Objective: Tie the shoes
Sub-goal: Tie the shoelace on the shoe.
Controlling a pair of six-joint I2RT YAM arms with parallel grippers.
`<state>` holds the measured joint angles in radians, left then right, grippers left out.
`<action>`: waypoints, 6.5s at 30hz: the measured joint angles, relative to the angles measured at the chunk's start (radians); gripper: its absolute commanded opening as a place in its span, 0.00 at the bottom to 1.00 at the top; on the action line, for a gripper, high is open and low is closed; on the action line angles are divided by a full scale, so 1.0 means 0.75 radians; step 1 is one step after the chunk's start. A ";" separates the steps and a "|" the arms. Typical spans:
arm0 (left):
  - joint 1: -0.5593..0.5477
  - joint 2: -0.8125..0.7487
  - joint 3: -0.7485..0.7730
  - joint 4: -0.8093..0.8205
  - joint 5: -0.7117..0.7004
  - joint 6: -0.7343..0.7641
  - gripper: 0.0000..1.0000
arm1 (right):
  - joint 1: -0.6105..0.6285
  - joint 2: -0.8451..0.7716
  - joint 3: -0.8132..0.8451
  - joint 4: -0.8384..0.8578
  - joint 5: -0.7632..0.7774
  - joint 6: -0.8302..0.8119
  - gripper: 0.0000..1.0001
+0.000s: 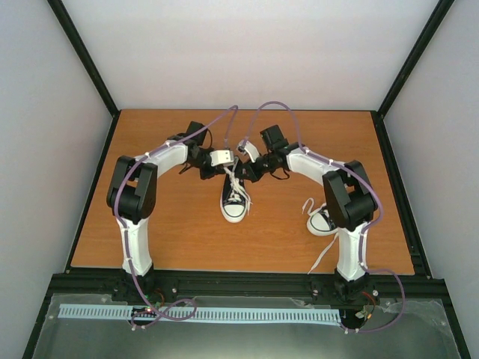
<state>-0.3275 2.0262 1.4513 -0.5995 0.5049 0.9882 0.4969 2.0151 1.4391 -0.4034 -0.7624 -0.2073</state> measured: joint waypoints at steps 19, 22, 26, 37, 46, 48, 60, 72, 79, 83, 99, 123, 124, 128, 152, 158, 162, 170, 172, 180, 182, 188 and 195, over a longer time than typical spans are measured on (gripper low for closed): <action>0.003 -0.134 -0.199 0.002 -0.120 -0.004 0.01 | -0.051 -0.105 -0.155 0.115 0.064 0.109 0.03; 0.003 -0.151 -0.227 0.005 -0.142 -0.008 0.01 | -0.057 -0.111 -0.170 0.132 0.069 0.131 0.03; 0.003 -0.160 -0.262 0.007 -0.162 -0.018 0.01 | -0.080 -0.134 -0.218 0.163 0.082 0.167 0.03; 0.004 -0.211 -0.343 0.033 -0.231 -0.057 0.01 | -0.089 -0.162 -0.332 0.223 0.139 0.233 0.03; 0.025 -0.214 -0.353 0.078 -0.317 -0.078 0.01 | -0.090 -0.175 -0.428 0.284 0.159 0.279 0.03; 0.025 -0.214 -0.353 0.085 -0.330 -0.081 0.01 | -0.090 -0.175 -0.443 0.294 0.161 0.287 0.03; 0.039 -0.242 -0.341 0.021 -0.212 -0.096 0.47 | -0.084 -0.181 -0.377 0.291 0.106 0.318 0.03; 0.025 -0.398 -0.106 -0.186 0.009 -0.137 0.64 | -0.082 -0.179 -0.267 0.284 0.057 0.329 0.03; -0.162 -0.316 -0.114 0.062 -0.021 -0.513 0.71 | -0.079 -0.179 -0.262 0.291 0.053 0.373 0.03; -0.177 -0.304 -0.189 0.170 -0.028 -0.614 0.72 | -0.078 -0.178 -0.262 0.301 0.048 0.401 0.03; -0.199 -0.236 -0.279 0.304 -0.070 -0.587 0.27 | -0.078 -0.174 -0.261 0.314 0.043 0.428 0.03; -0.188 -0.238 -0.330 0.289 -0.095 -0.518 0.07 | -0.095 -0.278 -0.328 0.279 0.081 0.402 0.03; -0.187 -0.238 -0.330 0.286 -0.095 -0.518 0.06 | -0.096 -0.278 -0.335 0.279 0.086 0.402 0.03; -0.185 -0.238 -0.330 0.280 -0.095 -0.514 0.01 | -0.109 -0.280 -0.360 0.279 0.095 0.402 0.03; -0.088 -0.278 -0.063 -0.197 0.045 -0.160 0.80 | -0.127 -0.220 -0.393 0.301 -0.003 0.421 0.03; -0.032 -0.287 -0.186 -0.222 -0.102 -0.030 0.84 | -0.126 -0.219 -0.384 0.294 -0.007 0.415 0.03; -0.039 -0.275 -0.279 -0.211 -0.151 -0.002 0.92 | -0.126 -0.217 -0.381 0.293 -0.008 0.411 0.03; -0.079 -0.190 -0.268 -0.103 -0.168 -0.010 0.86 | -0.125 -0.217 -0.381 0.289 -0.007 0.405 0.03; -0.091 -0.165 -0.263 -0.081 -0.176 -0.026 0.80 | -0.125 -0.217 -0.381 0.289 -0.007 0.405 0.03; -0.097 -0.150 -0.233 -0.057 -0.156 -0.053 0.06 | -0.125 -0.217 -0.380 0.288 -0.007 0.399 0.03; -0.097 -0.150 -0.227 -0.067 -0.153 -0.048 0.01 | -0.125 -0.217 -0.380 0.285 -0.007 0.395 0.03; -0.068 -0.150 -0.219 -0.079 -0.150 -0.047 0.01 | -0.126 -0.217 -0.380 0.281 0.014 0.386 0.03; -0.004 -0.150 -0.221 -0.056 -0.262 -0.082 0.01 | -0.130 -0.217 -0.388 0.281 0.050 0.375 0.03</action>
<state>-0.3305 1.9137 1.2854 -0.6418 0.3080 0.9268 0.3996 1.8526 1.1481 -0.1928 -0.7246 0.0738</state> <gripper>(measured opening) 0.026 0.029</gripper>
